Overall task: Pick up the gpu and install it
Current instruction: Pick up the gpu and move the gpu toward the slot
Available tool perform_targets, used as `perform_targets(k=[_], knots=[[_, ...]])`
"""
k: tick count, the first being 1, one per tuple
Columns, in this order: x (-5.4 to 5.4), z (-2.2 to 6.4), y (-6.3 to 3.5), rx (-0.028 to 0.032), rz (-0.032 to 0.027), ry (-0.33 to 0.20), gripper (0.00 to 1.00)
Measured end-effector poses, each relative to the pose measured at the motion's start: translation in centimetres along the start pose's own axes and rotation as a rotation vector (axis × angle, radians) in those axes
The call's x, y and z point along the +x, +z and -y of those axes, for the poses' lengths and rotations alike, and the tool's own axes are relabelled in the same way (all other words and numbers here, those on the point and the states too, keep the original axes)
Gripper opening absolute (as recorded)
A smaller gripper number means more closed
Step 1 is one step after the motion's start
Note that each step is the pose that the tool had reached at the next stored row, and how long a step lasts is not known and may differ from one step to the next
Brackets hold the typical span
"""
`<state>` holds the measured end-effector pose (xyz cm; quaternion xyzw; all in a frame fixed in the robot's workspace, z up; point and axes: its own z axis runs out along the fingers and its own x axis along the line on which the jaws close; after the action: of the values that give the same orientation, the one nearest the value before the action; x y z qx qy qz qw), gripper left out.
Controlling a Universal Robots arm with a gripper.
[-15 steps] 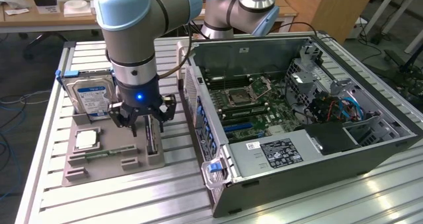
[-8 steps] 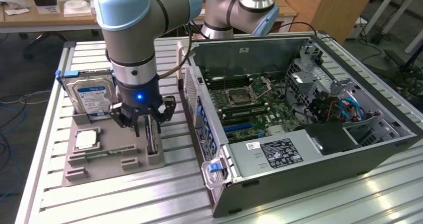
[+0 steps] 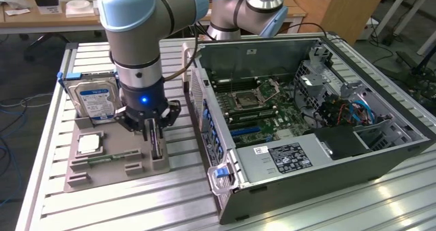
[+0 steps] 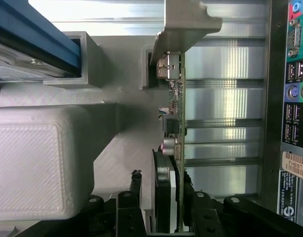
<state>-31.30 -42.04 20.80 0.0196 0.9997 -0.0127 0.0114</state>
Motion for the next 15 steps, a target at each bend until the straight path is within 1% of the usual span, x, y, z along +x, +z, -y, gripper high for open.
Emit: perform_targets(k=[5,7,8,15], knots=[[-0.02,0.0,-0.01,0.0008,-0.0003,0.002,0.42],[-0.09,-0.01,0.0,0.0007,-0.0001,0.002,0.4],[-0.15,-0.01,0.0,0.0008,-0.0002,0.002,0.33],[-0.28,-0.01,0.0,0.0009,-0.0003,0.002,0.32]])
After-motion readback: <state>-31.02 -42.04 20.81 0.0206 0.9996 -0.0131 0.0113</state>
